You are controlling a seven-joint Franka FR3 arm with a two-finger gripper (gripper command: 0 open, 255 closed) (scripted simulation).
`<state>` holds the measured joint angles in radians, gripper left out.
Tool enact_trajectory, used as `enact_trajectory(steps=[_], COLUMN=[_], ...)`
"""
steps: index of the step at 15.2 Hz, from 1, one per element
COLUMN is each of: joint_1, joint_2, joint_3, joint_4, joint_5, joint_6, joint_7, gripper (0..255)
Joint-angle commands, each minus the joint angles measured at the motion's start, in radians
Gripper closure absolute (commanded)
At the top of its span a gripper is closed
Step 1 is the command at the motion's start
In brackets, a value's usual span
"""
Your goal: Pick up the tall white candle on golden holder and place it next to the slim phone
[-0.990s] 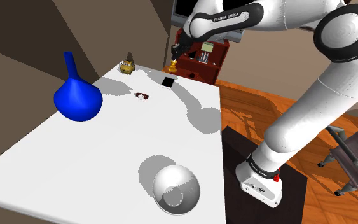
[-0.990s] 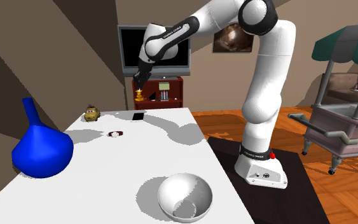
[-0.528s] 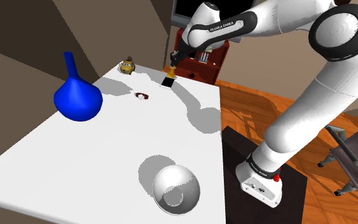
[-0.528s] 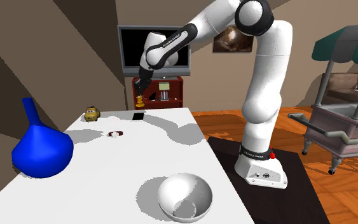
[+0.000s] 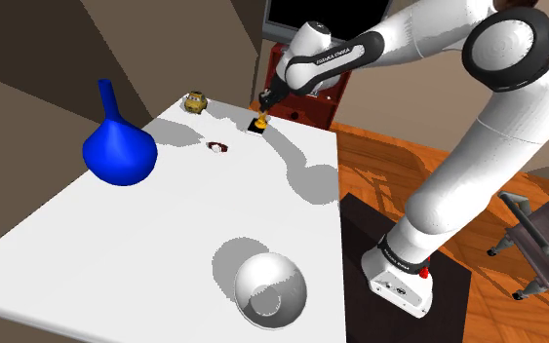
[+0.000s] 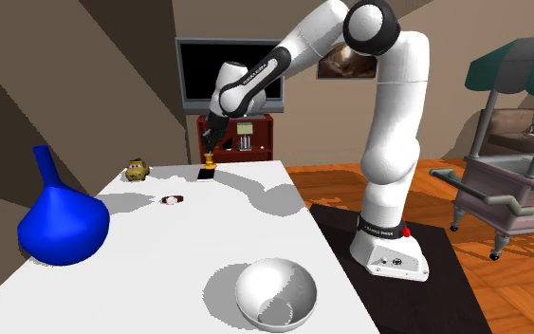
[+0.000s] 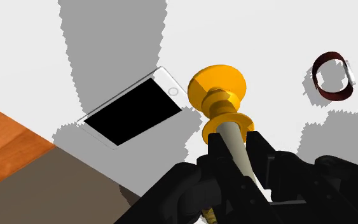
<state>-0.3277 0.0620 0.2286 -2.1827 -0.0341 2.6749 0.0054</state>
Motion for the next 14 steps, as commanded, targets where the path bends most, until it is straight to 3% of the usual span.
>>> enact_trajectory(steps=[1, 14], joint_1=[0.001, 0.018], joint_2=[0.016, 0.132], joint_3=[-0.001, -0.026], joint_4=[-0.012, -0.060], joint_5=[-0.009, -0.086], joint_6=[0.028, 0.189], joint_7=[0.006, 0.063], gripper=[255, 255])
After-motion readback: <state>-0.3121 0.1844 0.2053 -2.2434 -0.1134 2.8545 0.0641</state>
